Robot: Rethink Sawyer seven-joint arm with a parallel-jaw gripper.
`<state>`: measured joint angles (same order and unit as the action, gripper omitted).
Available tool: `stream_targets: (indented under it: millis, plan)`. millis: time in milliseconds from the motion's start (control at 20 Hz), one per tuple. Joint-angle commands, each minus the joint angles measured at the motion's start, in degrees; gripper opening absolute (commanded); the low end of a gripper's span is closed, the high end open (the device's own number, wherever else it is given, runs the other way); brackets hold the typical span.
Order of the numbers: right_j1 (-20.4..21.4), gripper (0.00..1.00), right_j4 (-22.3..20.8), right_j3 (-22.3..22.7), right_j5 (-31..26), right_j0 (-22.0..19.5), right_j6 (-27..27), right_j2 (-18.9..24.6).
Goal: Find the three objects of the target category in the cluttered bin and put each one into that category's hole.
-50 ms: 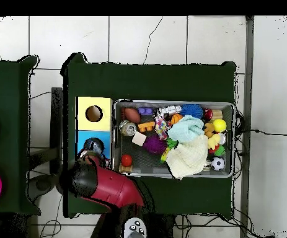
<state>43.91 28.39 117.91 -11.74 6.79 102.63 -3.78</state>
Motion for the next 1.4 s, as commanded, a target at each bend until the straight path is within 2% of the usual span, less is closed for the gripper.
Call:
stream_targets:
  millis: [50, 300, 500, 550, 800, 1050, 1400]
  plan:
    - [-3.0, 0.0, 2.5, -0.9, -0.9, 0.3, 15.0, -1.3]
    - [-4.8, 0.0, 2.0, 1.6, 4.3, -4.2, 13.8, 3.7]
    - [-4.9, 0.0, 1.1, 1.4, 4.8, -5.6, 12.8, 5.1]
    - [-4.8, 1.0, 0.8, 1.7, 5.5, -6.4, 12.9, 6.0]
    - [-5.3, 1.0, 0.3, 0.0, 5.8, -3.1, 12.9, 2.2]
    - [-4.9, 1.0, 0.9, -1.0, 3.3, -1.2, 13.2, -0.5]
    - [-2.4, 1.0, 2.1, 0.4, -0.3, -1.2, 14.0, 0.3]
